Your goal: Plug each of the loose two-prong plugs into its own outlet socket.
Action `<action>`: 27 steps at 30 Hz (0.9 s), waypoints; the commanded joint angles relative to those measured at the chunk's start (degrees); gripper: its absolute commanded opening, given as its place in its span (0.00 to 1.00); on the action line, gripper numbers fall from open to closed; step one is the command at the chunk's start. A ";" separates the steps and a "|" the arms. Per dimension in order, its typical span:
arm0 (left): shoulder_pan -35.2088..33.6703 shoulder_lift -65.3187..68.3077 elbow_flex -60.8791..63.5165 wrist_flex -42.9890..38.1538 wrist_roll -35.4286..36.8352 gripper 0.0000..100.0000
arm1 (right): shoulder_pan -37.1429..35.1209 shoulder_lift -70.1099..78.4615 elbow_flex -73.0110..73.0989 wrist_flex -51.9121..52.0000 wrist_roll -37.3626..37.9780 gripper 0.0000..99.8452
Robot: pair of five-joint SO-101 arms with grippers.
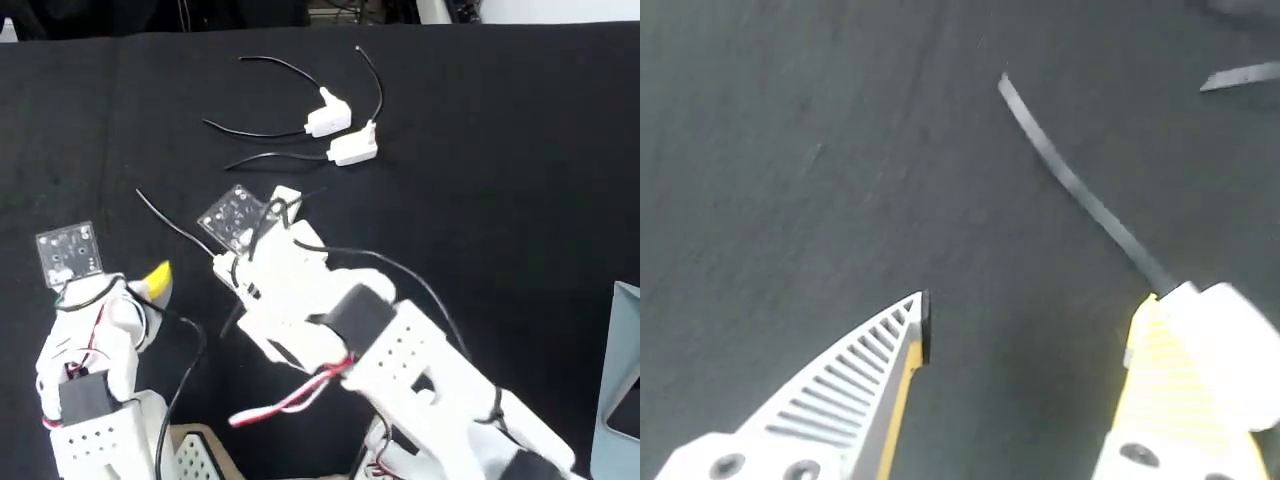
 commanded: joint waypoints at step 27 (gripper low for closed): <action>26.59 -0.35 -17.19 6.15 11.52 0.32 | -2.73 -23.08 29.76 -33.67 0.09 0.01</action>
